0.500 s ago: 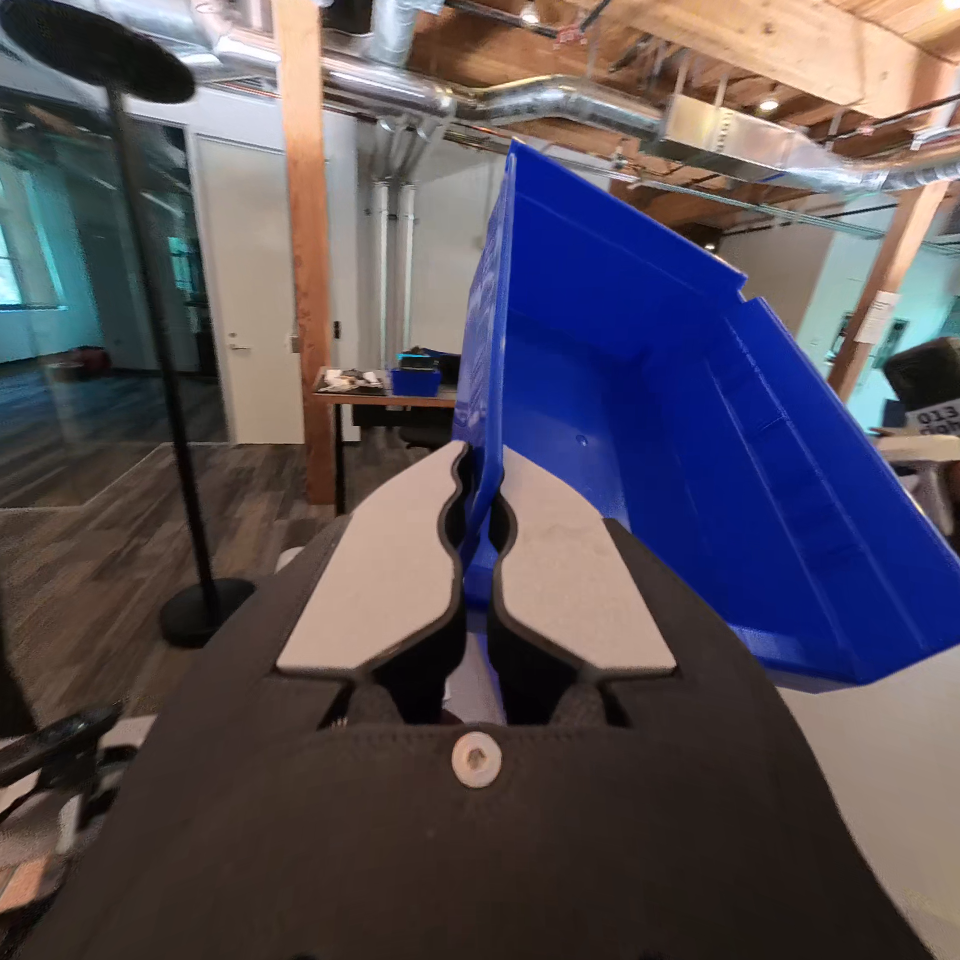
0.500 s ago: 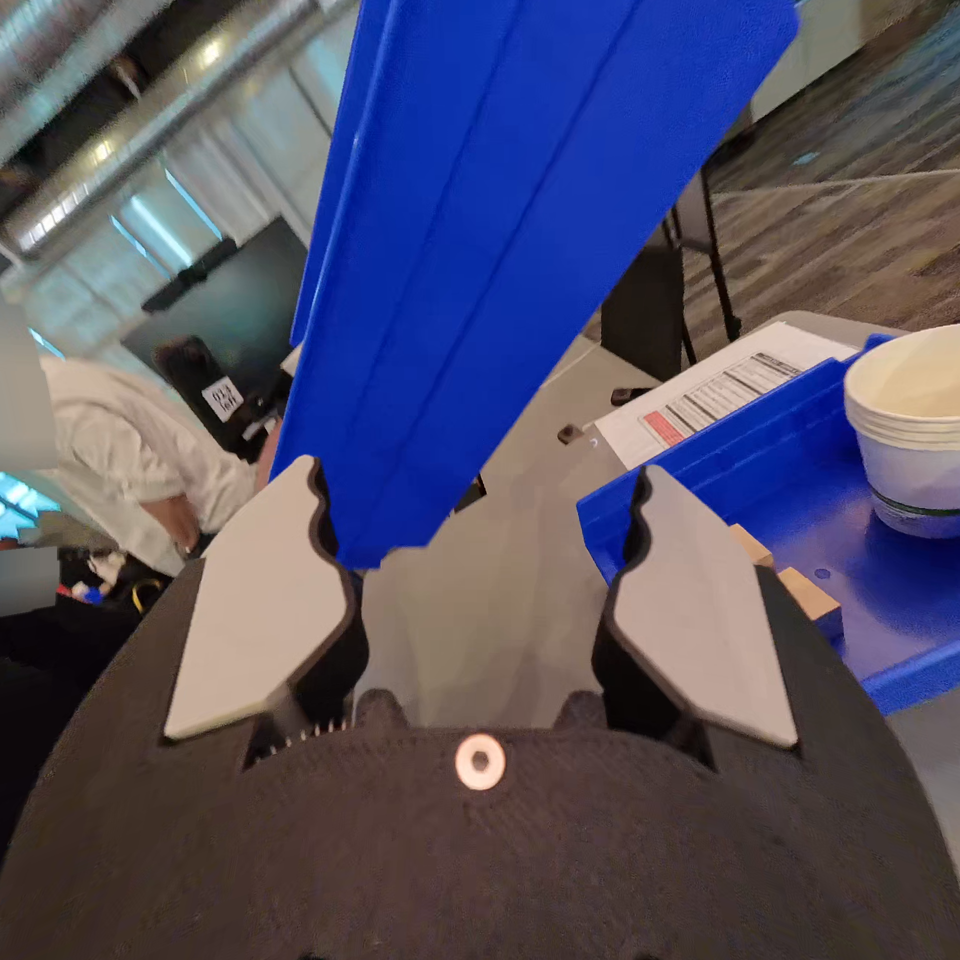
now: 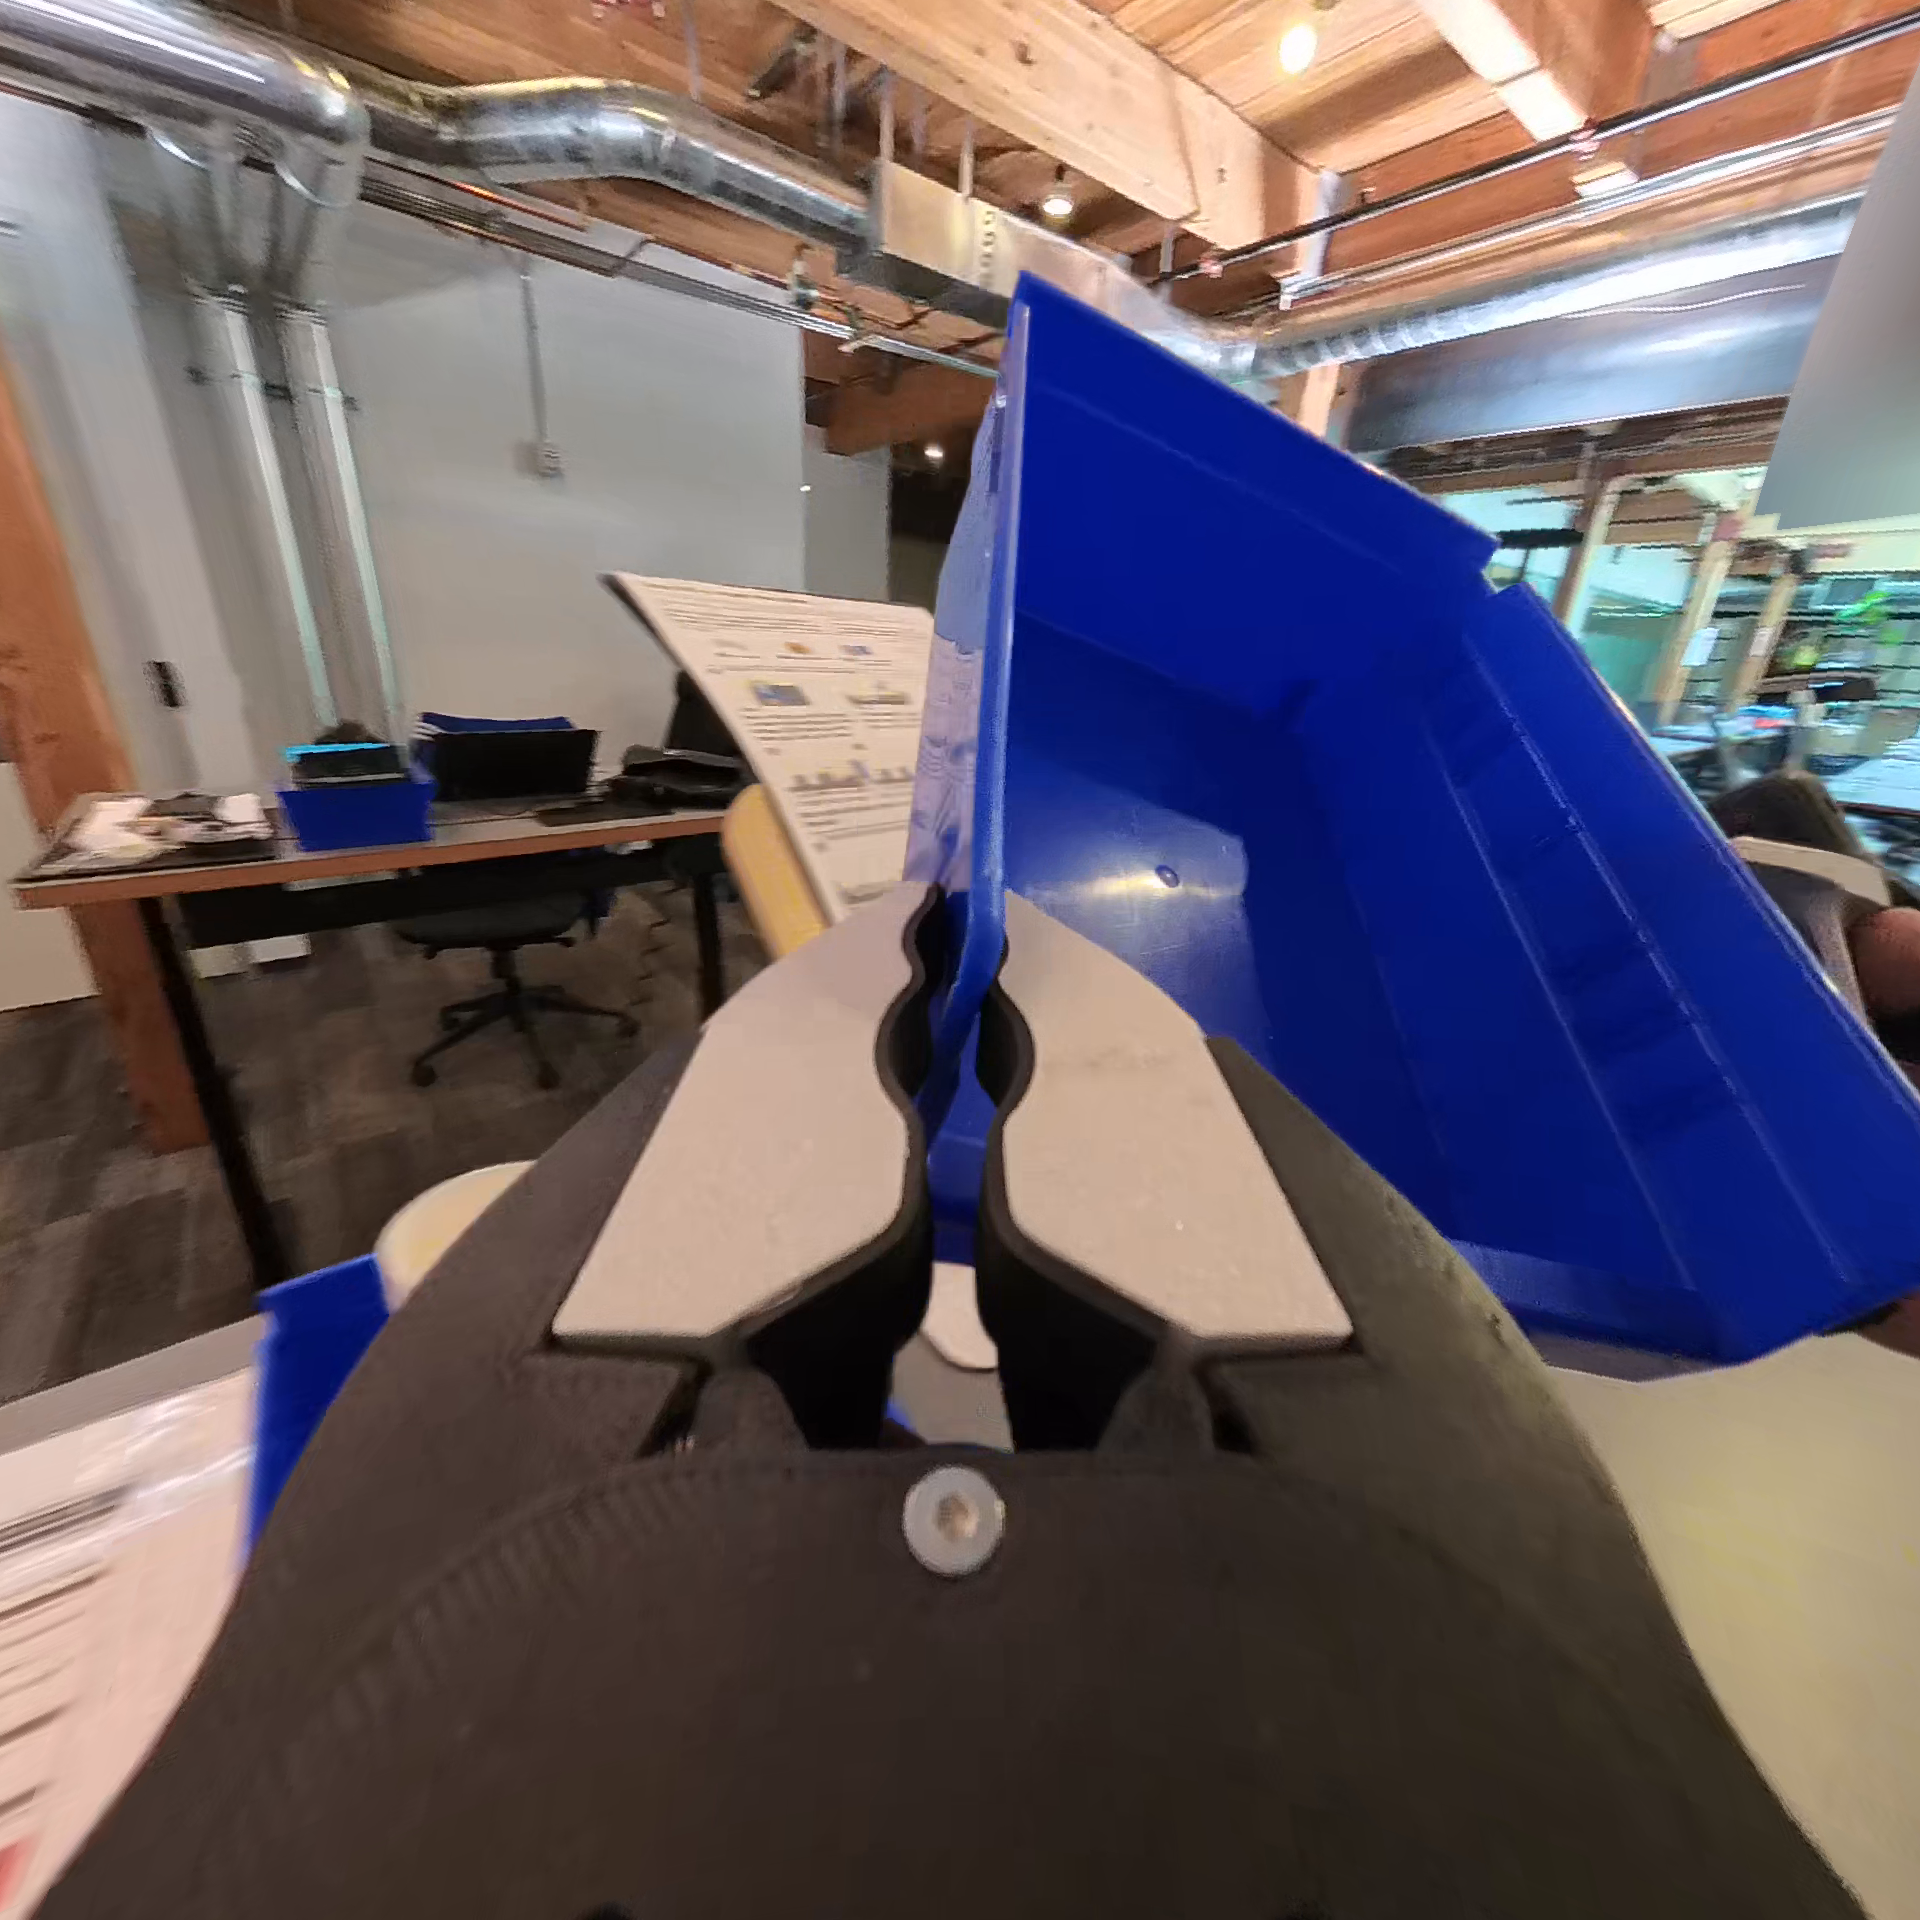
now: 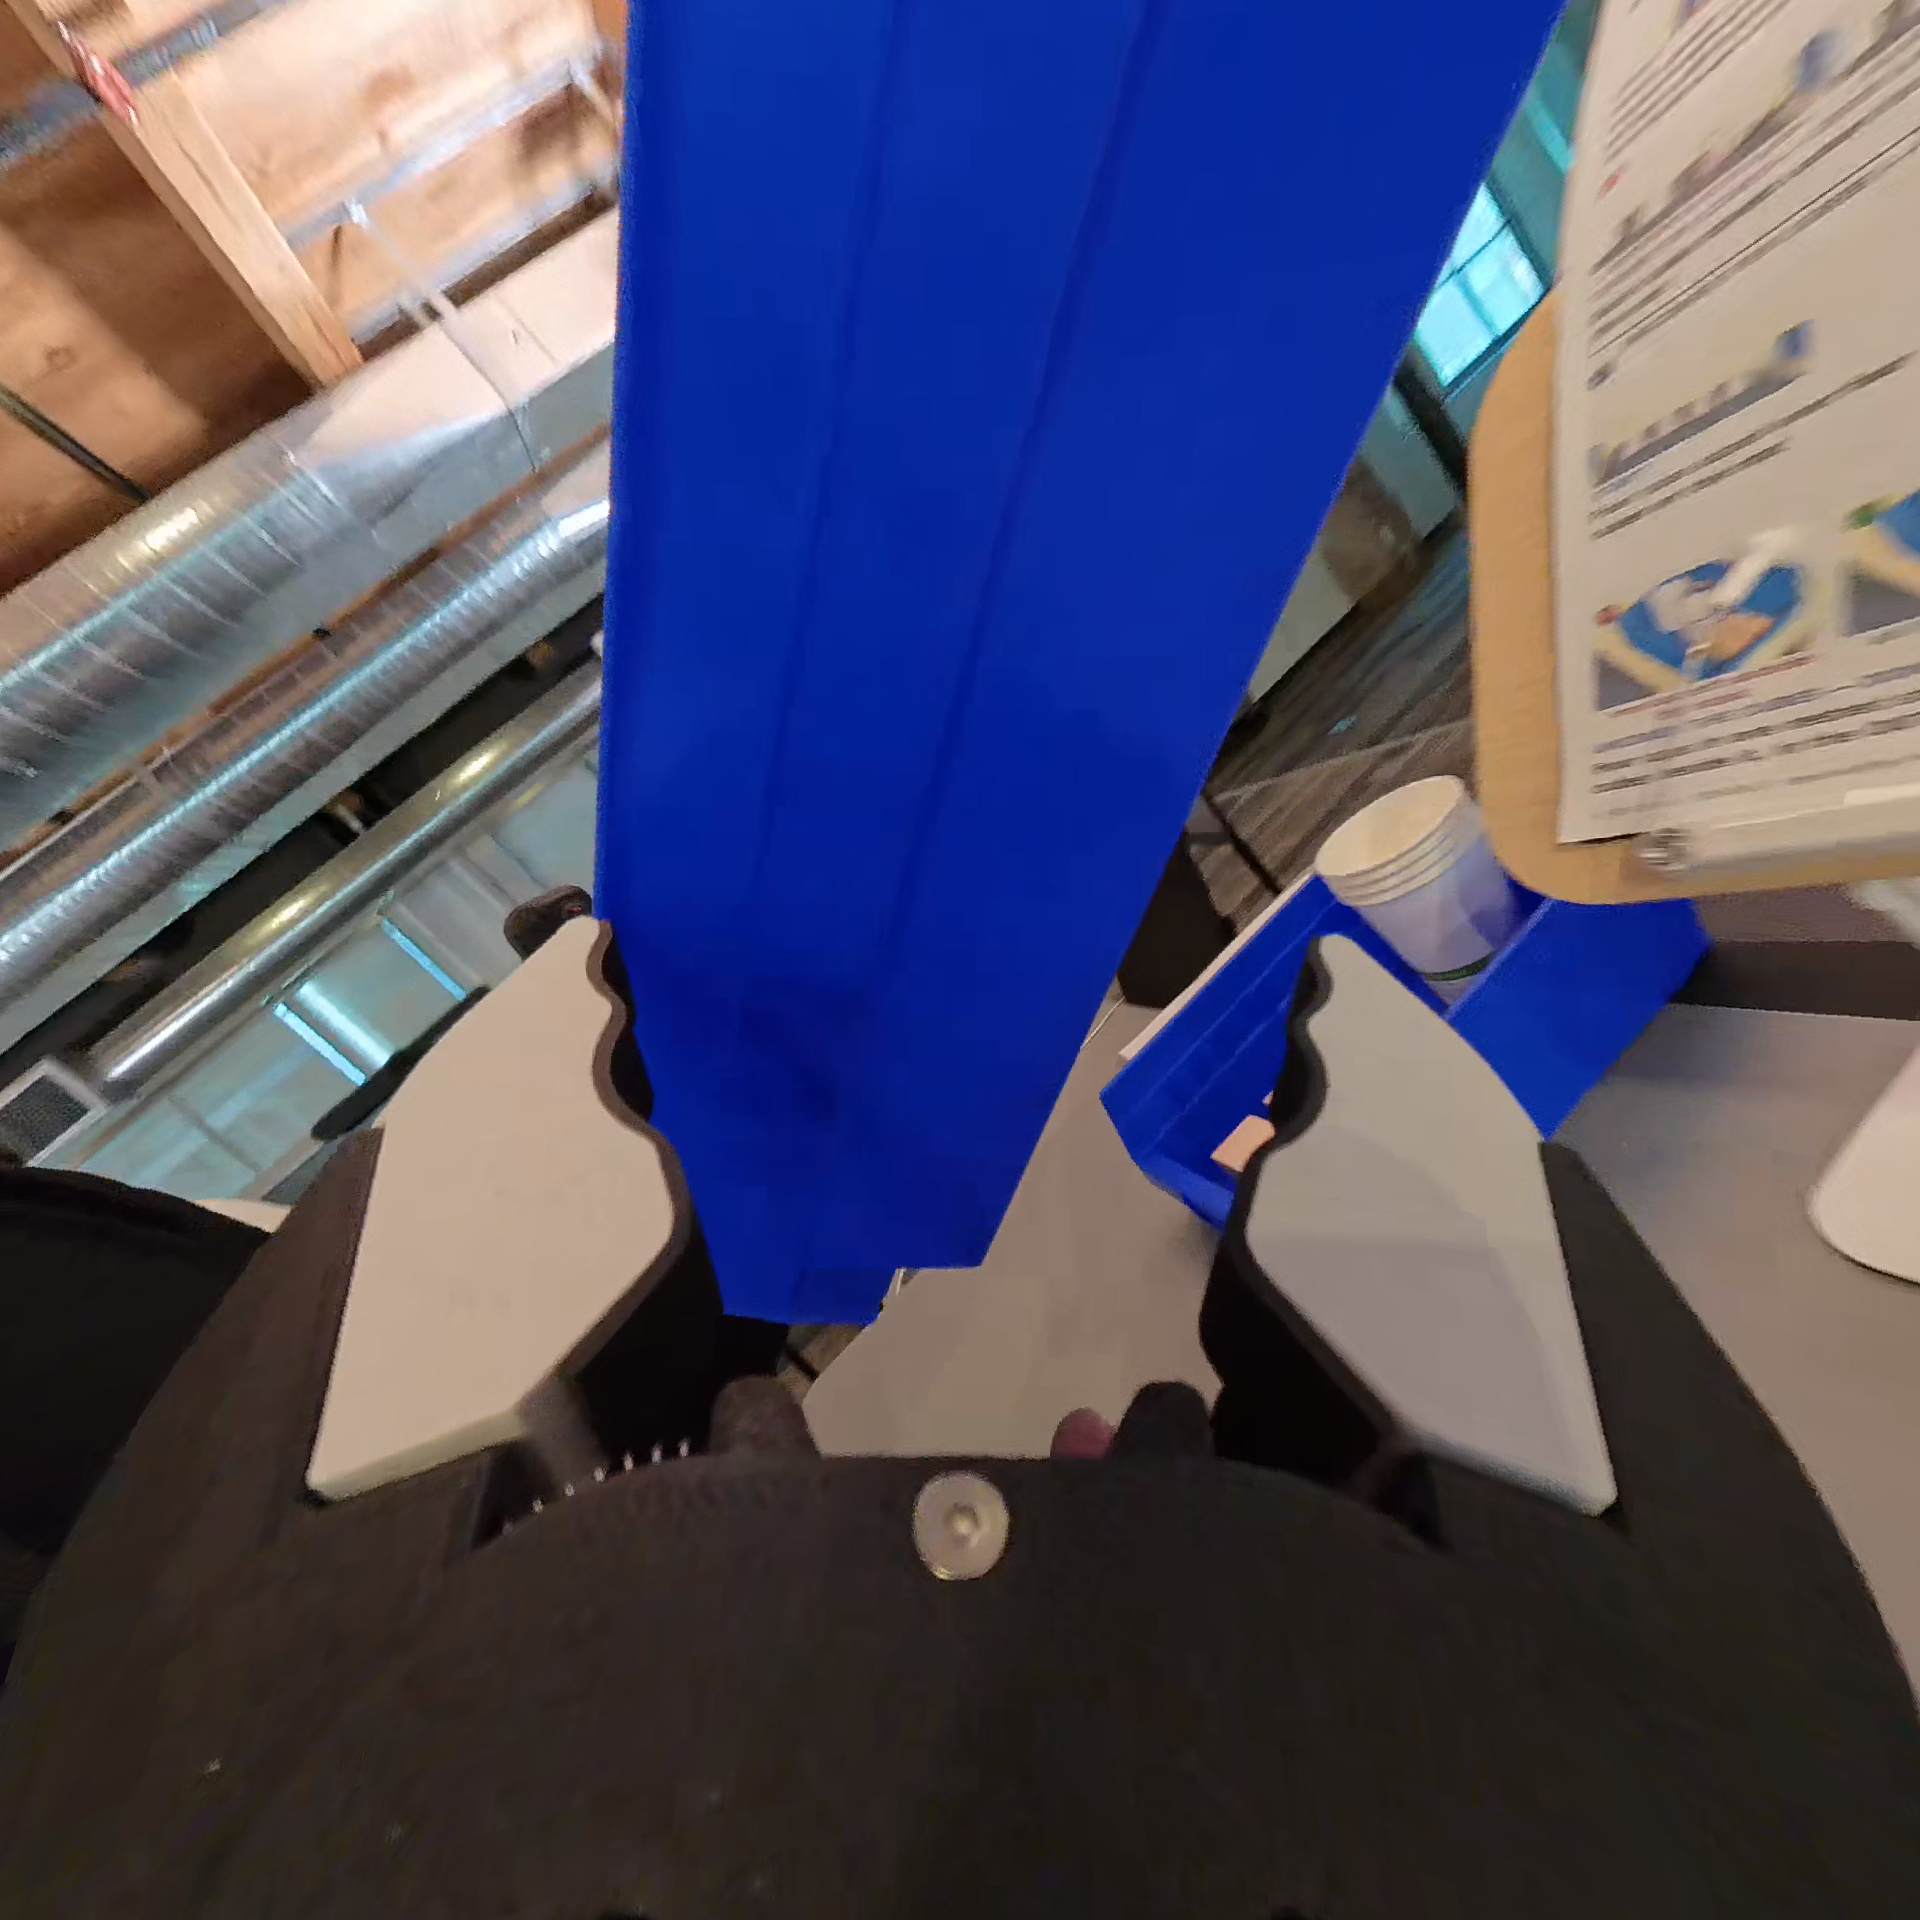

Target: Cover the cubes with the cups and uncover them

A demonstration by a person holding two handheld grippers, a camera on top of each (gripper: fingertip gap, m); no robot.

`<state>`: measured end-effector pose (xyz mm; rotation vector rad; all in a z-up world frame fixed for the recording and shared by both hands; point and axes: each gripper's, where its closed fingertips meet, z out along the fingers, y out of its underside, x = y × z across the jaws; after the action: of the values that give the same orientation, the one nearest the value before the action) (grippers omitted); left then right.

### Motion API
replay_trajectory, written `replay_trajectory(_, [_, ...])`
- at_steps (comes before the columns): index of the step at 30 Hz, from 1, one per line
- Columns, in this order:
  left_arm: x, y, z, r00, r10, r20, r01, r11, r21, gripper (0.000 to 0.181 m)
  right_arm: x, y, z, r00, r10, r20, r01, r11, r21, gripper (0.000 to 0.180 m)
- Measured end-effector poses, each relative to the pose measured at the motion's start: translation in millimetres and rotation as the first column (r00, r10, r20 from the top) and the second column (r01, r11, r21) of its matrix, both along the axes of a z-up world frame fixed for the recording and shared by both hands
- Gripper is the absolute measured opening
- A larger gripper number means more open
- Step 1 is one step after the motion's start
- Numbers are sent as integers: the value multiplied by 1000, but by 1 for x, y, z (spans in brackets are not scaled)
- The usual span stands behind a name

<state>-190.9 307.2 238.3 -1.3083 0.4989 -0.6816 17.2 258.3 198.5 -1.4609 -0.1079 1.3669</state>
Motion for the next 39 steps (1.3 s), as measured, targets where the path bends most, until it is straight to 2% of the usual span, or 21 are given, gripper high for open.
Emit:
replay_trajectory(5, [99,-12,-24,984,-178,23,179,982,-65,3,84,-42,-15,990,-130,-51,130,991,-11,112])
replay_trajectory(11, [208,-26,-98,943,-331,32,328,913,-242,4,178,-86,-72,972,-234,0,233,965,-124,97])
replay_trajectory(17, [287,-38,-180,918,-395,23,368,831,-417,5,249,-107,-143,961,-277,-27,257,920,-295,82])
replay_trajectory(25, [340,-45,-265,924,-381,27,324,744,-584,7,306,-101,-217,981,-188,-51,142,872,-468,70])
replay_trajectory(28, [352,-46,-279,933,-360,19,297,740,-604,9,322,-95,-230,983,-171,-61,118,857,-501,68])
replay_trajectory(31, [362,-46,-284,941,-337,-10,269,769,-579,10,336,-86,-238,986,-155,-67,98,848,-521,69])
replay_trajectory(35, [371,-41,-281,949,-315,21,270,772,-575,15,352,-80,-252,992,-124,1,104,827,-553,69])
replay_trajectory(39, [375,-43,-272,941,-337,39,303,781,-546,25,368,-80,-248,987,-145,73,161,824,-543,85])
